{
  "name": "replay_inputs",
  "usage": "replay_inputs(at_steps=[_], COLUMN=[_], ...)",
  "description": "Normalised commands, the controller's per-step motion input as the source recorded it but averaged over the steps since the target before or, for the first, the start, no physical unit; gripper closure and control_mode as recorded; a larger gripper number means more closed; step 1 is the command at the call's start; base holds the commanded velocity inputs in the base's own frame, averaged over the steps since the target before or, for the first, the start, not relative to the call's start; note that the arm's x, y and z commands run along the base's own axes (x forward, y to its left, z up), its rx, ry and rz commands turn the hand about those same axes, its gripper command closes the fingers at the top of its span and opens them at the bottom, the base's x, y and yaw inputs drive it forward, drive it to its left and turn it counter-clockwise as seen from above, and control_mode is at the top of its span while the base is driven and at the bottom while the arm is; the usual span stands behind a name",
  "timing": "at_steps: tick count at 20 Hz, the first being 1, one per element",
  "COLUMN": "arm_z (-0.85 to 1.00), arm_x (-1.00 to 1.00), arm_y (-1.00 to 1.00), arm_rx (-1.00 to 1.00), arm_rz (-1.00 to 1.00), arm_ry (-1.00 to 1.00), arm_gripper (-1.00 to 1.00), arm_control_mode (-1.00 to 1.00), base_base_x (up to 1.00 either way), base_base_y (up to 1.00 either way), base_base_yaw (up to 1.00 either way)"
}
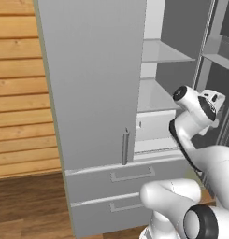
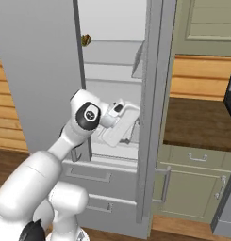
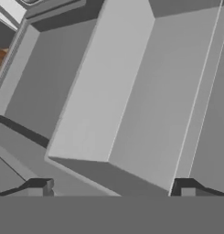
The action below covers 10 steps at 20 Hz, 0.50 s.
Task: Take the strawberry from the fridge and place it on top of the pancake, located on the dining counter.
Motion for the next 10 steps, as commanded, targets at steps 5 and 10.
replay_inputs(at_steps=[5, 10], arm_z=[0.49, 0.26], arm_x=[-0.07, -0.24], arm_y=[0.59, 0.52], arm_rx=[0.0, 0.0], arm_rz=[0.0, 0.0], arm_ry=[-0.02, -0.01], arm_gripper=[-1.0, -1.0], arm_control_mode=[-1.0, -1.0], base_base_x=[0.0, 0.0], base_base_y=[0.0, 0.0], base_base_yaw=[0.0, 0.0])
